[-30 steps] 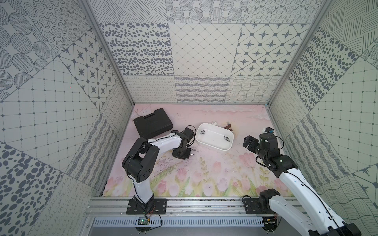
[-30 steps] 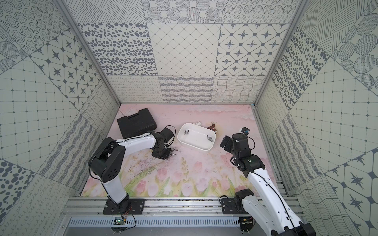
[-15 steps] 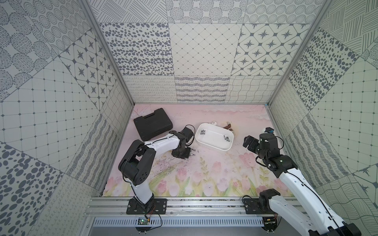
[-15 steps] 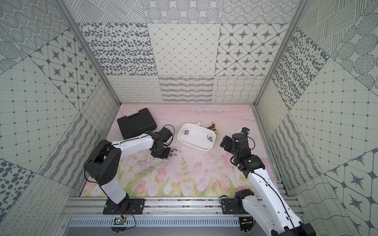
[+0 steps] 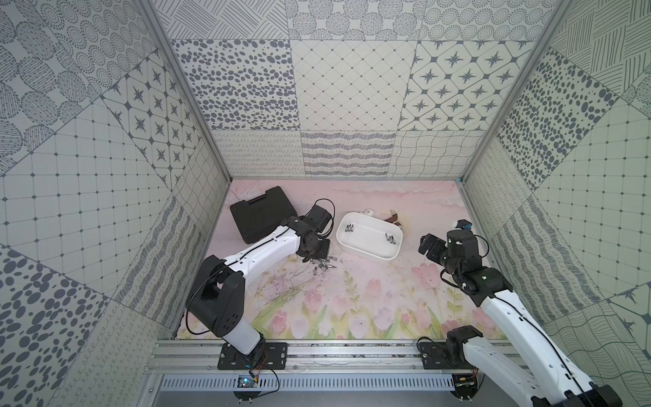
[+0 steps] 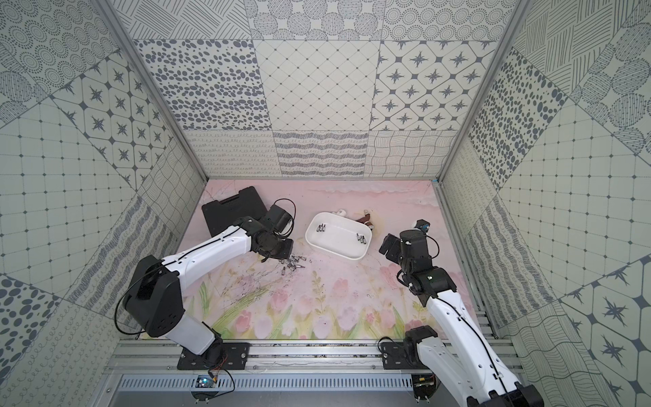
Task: Put the bit on the desktop into the storage box
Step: Place the screwdriver bit in the storage box.
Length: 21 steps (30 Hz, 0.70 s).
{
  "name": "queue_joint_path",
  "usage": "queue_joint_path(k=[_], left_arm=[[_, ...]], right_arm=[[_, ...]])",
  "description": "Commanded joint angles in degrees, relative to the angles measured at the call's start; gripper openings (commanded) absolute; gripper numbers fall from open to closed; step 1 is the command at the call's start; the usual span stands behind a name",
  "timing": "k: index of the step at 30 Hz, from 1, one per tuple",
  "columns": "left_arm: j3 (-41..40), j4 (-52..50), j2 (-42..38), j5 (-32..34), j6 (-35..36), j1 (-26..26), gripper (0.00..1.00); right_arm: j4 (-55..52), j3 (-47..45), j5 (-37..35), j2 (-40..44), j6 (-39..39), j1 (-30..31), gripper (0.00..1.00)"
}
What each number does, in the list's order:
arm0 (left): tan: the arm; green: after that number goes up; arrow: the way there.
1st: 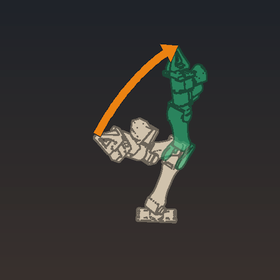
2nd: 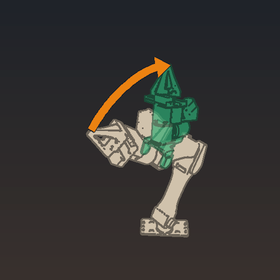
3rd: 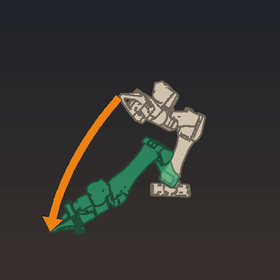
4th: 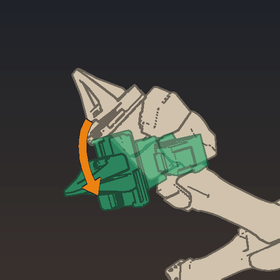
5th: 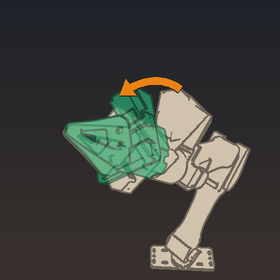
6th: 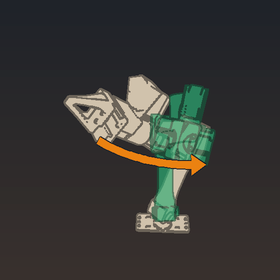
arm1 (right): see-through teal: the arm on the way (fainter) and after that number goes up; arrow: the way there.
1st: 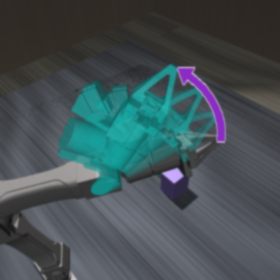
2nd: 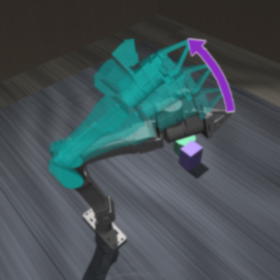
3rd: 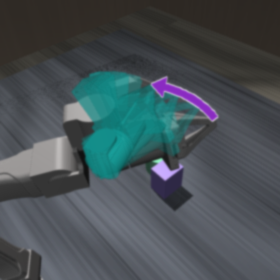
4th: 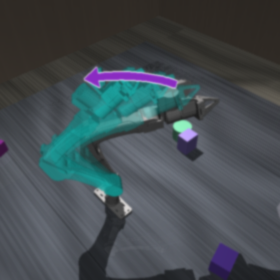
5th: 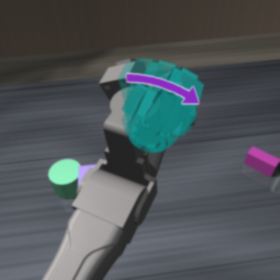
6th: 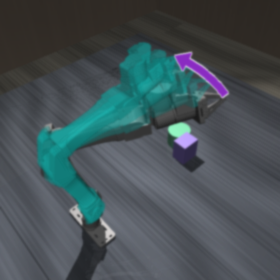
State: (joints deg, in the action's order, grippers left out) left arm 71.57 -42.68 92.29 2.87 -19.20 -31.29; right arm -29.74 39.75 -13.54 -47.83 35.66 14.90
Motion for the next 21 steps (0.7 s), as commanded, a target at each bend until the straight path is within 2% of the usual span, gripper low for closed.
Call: queue_joint_path(k=[1, 11, 21], left_arm=[[5.19, -1.88, -0.03, -0.05, 1.60, -0.76, 0.04], [18.24, -2.19, 8.35, -0.02, 3.40, -4.52, 0.04], [30.08, -2.55, 19.51, 0.56, 4.47, -6.14, 0.03]], right_arm=[[1.79, -0.31, -0.70, 0.70, 0.57, -0.31, 0.97], [1.77, -1.14, -0.54, 1.25, 0.72, -0.31, 0.97], [1.93, -1.73, 0.08, 0.90, 1.39, -0.31, 0.97]])
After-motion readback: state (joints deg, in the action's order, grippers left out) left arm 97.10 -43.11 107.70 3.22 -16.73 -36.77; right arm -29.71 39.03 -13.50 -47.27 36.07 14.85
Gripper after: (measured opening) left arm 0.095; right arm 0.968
